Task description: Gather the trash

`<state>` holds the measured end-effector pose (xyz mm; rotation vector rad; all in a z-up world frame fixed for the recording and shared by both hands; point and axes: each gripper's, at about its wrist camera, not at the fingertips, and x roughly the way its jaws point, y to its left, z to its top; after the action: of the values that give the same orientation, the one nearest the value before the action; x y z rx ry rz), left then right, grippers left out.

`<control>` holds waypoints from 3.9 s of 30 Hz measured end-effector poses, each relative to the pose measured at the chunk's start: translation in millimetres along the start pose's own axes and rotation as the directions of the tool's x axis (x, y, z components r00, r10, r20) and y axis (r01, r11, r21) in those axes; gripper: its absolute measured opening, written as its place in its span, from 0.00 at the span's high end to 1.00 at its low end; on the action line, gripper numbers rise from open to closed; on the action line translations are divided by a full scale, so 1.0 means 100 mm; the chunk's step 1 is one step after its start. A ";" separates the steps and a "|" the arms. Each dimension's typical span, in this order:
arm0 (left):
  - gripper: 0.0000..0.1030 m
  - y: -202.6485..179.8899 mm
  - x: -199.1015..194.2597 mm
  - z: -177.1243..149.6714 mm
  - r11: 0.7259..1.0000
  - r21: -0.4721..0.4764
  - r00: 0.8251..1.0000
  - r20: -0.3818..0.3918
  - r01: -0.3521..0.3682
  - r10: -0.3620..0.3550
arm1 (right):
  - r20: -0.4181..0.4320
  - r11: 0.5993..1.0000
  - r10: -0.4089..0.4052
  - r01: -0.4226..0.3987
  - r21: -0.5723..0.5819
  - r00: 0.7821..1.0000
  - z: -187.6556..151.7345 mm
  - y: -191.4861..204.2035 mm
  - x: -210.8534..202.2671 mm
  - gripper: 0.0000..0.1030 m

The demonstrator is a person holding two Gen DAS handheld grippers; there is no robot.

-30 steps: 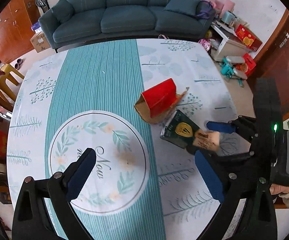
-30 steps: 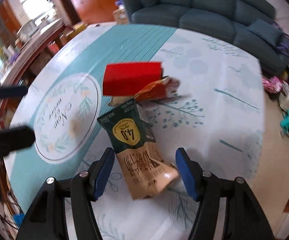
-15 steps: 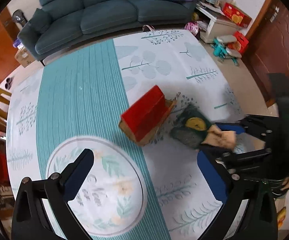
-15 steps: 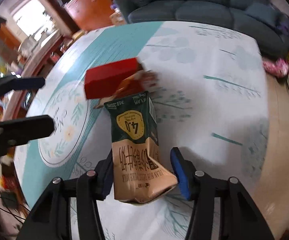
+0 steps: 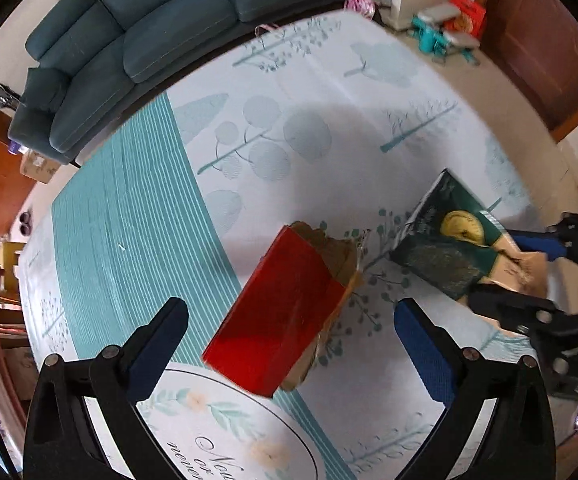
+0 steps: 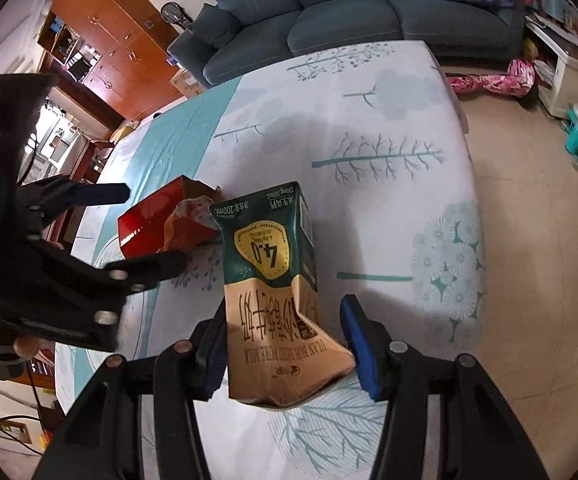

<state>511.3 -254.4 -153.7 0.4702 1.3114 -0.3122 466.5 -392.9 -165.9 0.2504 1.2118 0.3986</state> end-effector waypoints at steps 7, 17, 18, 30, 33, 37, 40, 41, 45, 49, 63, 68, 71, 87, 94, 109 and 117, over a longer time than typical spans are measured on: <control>0.51 -0.01 0.06 -0.04 0.999 -0.048 1.000 -0.005 0.005 -0.005 | 0.007 1.000 0.005 -0.005 0.013 1.000 -0.03 -0.02 -0.01 0.49; 0.76 0.23 -0.40 -0.49 0.964 -0.219 0.988 0.067 0.151 -0.140 | 0.038 0.999 0.017 -0.018 0.035 0.999 -0.23 0.13 -0.13 0.49; 0.76 0.26 -0.44 -0.55 0.960 -0.230 0.986 0.072 0.162 -0.149 | 0.041 0.999 0.018 -0.019 0.034 0.999 -0.26 0.17 -0.16 0.49; 0.76 0.32 -1.37 -1.97 0.937 -0.242 0.957 0.205 0.251 -0.204 | 0.127 0.998 0.001 -0.009 0.068 0.992 -1.13 0.96 -0.66 0.50; 0.76 0.35 -1.61 -2.43 0.936 -0.229 0.947 0.240 0.269 -0.214 | 0.160 0.996 -0.015 0.000 0.093 0.987 -1.46 1.24 -0.83 0.50; 0.76 0.36 -1.90 -3.07 0.937 -0.199 0.933 0.278 0.289 -0.228 | 0.204 0.991 -0.048 0.021 0.129 0.978 -1.96 1.65 -1.05 0.50; 0.76 0.36 -2.07 -3.50 0.934 -0.178 0.922 0.298 0.310 -0.249 | 0.234 0.987 -0.072 0.036 0.154 0.970 -2.35 1.94 -1.20 0.50; 0.76 0.36 -2.11 -3.61 0.933 -0.170 0.918 0.302 0.317 -0.257 | 0.244 0.986 -0.079 0.040 0.162 0.967 -2.46 2.02 -1.25 0.50; 0.76 0.31 -2.28 -4.12 0.923 -0.147 0.903 0.307 0.357 -0.300 | 0.278 0.972 -0.099 0.033 0.231 0.956 -2.97 2.34 -1.42 0.50; 0.76 0.23 -2.39 -4.55 0.914 -0.131 0.894 0.300 0.383 -0.332 | 0.264 0.965 -0.113 0.043 0.258 0.958 -3.37 2.61 -1.47 0.50; 0.76 -0.22 -1.92 -5.49 0.905 -0.236 0.929 0.205 0.354 -0.309 | 0.095 0.965 -0.085 0.058 0.257 0.992 -4.43 2.72 -1.12 0.50; 0.76 -0.51 -1.37 -5.70 0.899 -0.293 0.943 0.166 0.327 -0.288 | 0.035 0.965 -0.071 0.060 0.254 0.997 -4.75 2.47 -0.72 0.50; 0.76 -0.64 -1.02 -5.79 0.889 -0.328 0.946 0.153 0.320 -0.285 | 0.003 0.963 -0.061 0.059 0.263 0.998 -4.94 2.31 -0.44 0.50; 0.70 -1.06 0.71 -6.10 0.890 -0.342 0.952 0.066 0.302 -0.298 | -0.101 0.929 -0.072 0.103 0.354 0.992 -5.57 1.61 1.08 0.49; 0.54 -1.08 1.20 -6.06 0.894 -0.328 0.951 0.055 0.306 -0.305 | -0.129 0.915 -0.057 0.103 0.391 0.990 -5.59 1.44 1.57 0.48; 0.03 -0.93 1.44 -6.07 0.923 -0.327 0.978 0.033 0.205 -0.206 | -0.123 0.920 -0.083 0.124 0.371 0.989 -5.62 1.37 1.86 0.34; 0.02 -0.85 1.05 -6.10 0.934 -0.316 0.986 0.070 0.166 -0.152 | -0.069 0.926 -0.151 0.165 0.339 0.986 -5.47 1.46 1.62 0.34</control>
<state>-21.6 -19.0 -380.5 0.0805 1.3291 -0.2350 -24.7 -204.6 -430.1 0.4433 1.3299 0.0475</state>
